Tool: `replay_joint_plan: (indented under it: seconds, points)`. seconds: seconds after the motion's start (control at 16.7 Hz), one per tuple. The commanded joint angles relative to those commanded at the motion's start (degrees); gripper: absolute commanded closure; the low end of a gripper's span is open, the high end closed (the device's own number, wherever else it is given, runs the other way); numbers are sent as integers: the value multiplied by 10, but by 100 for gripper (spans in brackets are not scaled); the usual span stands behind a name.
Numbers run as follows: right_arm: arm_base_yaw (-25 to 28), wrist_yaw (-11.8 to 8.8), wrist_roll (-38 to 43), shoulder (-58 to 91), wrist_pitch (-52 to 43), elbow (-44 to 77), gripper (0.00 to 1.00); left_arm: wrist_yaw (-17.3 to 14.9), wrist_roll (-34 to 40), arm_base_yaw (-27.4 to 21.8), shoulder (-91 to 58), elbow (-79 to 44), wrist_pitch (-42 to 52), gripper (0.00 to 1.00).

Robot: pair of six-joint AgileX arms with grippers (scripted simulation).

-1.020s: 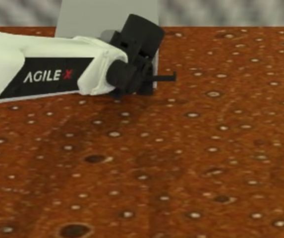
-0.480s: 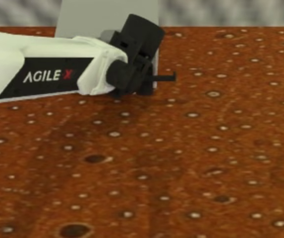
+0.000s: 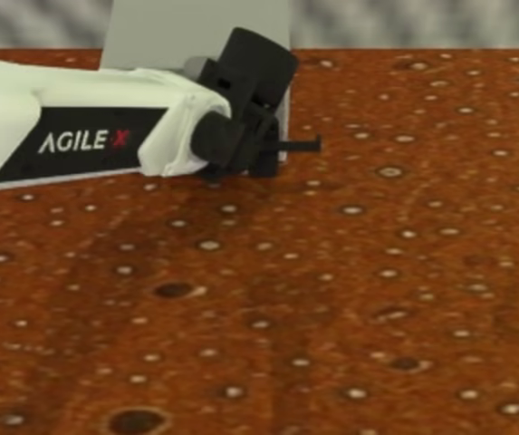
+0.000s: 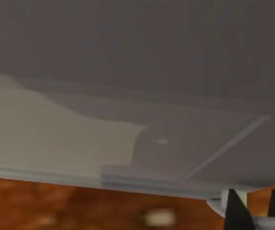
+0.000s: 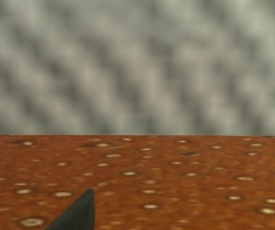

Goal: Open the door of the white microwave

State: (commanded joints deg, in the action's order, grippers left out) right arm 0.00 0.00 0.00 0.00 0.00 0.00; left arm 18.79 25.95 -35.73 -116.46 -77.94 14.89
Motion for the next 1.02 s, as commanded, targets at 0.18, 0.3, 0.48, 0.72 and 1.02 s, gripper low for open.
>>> replay_joint_plan:
  seconds: [0.18, 0.3, 0.48, 0.72, 1.02]
  points:
    - [0, 0, 0, 0, 0, 0, 0, -10, -17, 5, 17, 17, -15, 100]
    - [0, 0, 0, 0, 0, 0, 0, -15, -25, 6, 20, 28, -19, 100]
    - [0, 0, 0, 0, 0, 0, 0, -15, -25, 6, 20, 28, -19, 100]
    - [0, 0, 0, 0, 0, 0, 0, -15, -25, 6, 20, 28, -19, 100]
    - [0, 0, 0, 0, 0, 0, 0, -15, -25, 6, 20, 28, -19, 100]
